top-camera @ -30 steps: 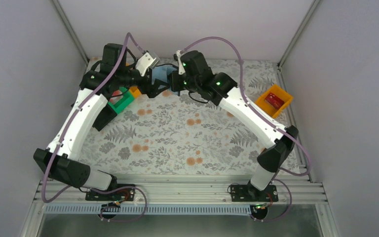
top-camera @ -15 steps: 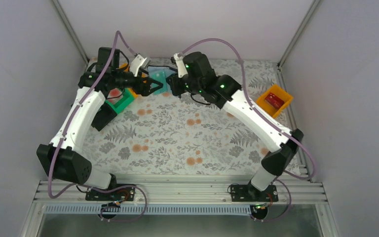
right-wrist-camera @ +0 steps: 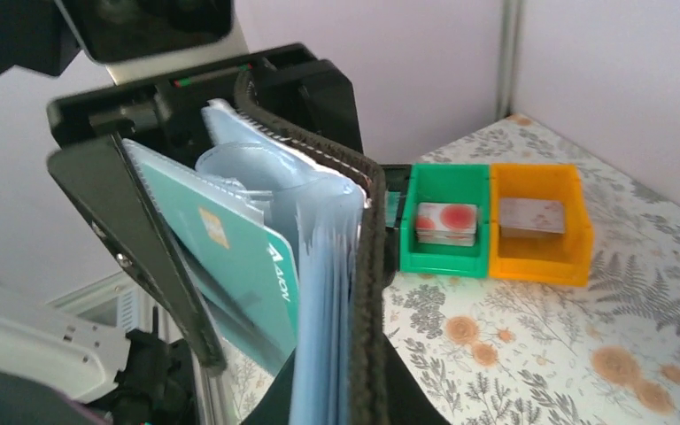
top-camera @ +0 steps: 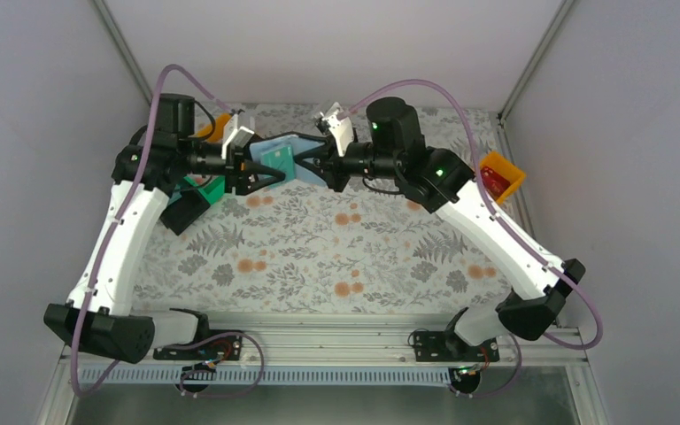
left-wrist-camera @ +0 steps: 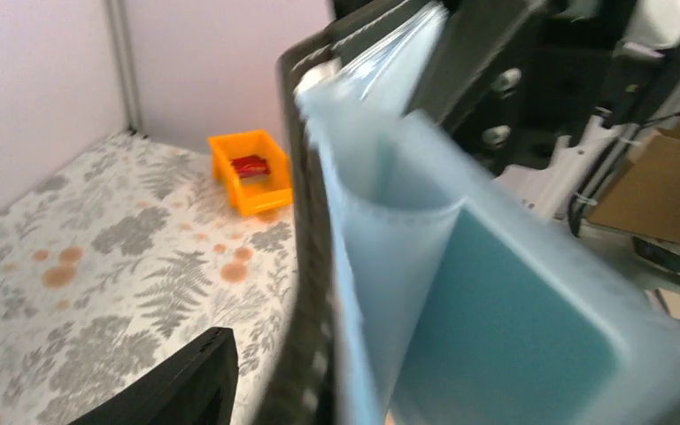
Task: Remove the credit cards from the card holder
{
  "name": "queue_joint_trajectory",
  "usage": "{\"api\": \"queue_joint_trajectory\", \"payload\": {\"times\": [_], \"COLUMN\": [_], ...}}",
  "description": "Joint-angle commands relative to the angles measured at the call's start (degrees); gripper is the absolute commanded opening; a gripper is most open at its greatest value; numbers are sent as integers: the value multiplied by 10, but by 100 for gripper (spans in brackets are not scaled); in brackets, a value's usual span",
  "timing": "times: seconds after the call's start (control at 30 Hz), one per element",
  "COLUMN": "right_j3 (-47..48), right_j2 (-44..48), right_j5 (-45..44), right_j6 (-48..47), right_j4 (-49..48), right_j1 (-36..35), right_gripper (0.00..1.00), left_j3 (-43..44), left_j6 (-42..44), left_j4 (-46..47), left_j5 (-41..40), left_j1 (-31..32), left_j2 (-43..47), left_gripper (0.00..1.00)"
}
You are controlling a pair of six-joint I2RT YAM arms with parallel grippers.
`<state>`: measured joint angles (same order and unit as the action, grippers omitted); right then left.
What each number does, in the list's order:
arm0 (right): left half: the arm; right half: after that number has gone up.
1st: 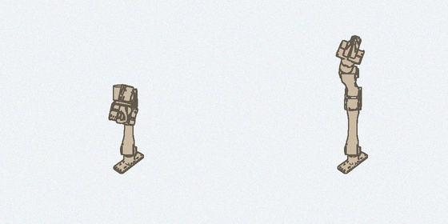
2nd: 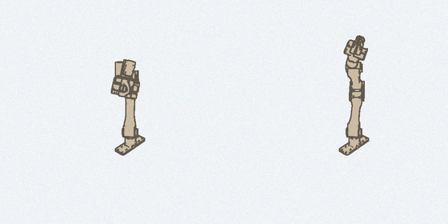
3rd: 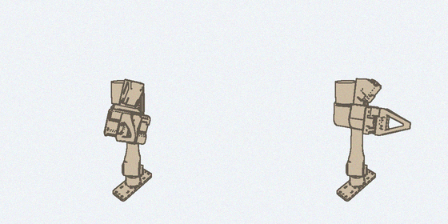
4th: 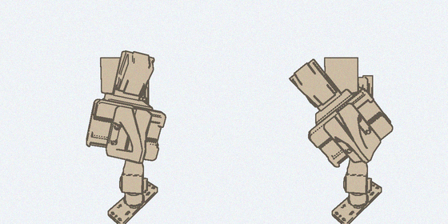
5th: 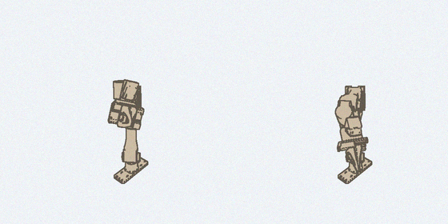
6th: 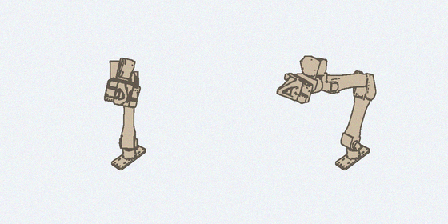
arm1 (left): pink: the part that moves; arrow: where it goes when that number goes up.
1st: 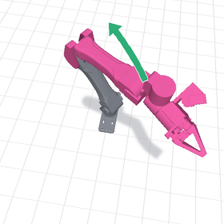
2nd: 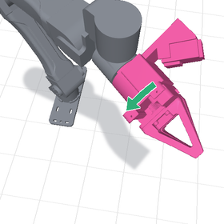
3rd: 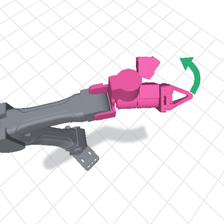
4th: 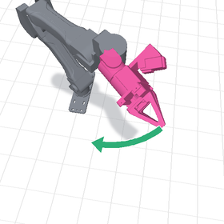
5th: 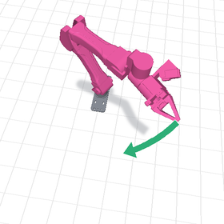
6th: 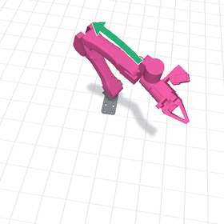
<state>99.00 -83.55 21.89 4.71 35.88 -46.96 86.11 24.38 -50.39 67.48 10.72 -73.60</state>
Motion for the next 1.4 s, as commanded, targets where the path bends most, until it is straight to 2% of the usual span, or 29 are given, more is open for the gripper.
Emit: {"api": "queue_joint_trajectory", "payload": {"times": [0.0,0.17,0.2,0.3,0.4,0.5,0.57,0.67,0.73,0.83,0.93,1.07,1.17,1.37], "right_j3": [-15,-48,-51,-63,-79,-84,-81,-74,-75,-95,-128,-146,-164,-154], "right_j2": [20,50,54,60,74,101,126,154,159,137,102,74,60,24], "right_j5": [73,100,105,99,57,43,29,16,42,162,240,215,249,266], "right_j6": [-48,-59,-60,-58,-45,-39,-42,-40,-28,-15,4,3,30,32], "right_j4": [-21,-48,-51,-52,-46,-36,-32,-34,-46,-89,-162,-187,-221,-219], "right_j1": [4,10,11,19,38,63,70,72,71,52,22,31,62,64], "right_gripper": [4,4,4,7,21,32,44,52,47,40,35,29,28,28], "left_j3": [17,12,11,10,1,-16,-26,-34,-38,-41,-40,-41,-47,-51], "left_j6": [85,117,116,119,77,1,-44,-77,-81,-85,-84,-62,-48,-27], "left_j4": [-58,-82,-83,-87,-56,11,43,66,70,74,72,58,50,37], "left_j5": [85,98,101,112,95,25,-36,-104,-112,-109,-107,-54,-12,39], "left_j1": [0,0,0,0,0,-1,-1,-1,-1,-1,-1,-1,-1,0], "left_j2": [10,17,18,22,27,34,34,31,29,27,27,35,42,43], "left_gripper": [56,5,3,2,3,2,2,2,2,2,2,2,2,2]}}
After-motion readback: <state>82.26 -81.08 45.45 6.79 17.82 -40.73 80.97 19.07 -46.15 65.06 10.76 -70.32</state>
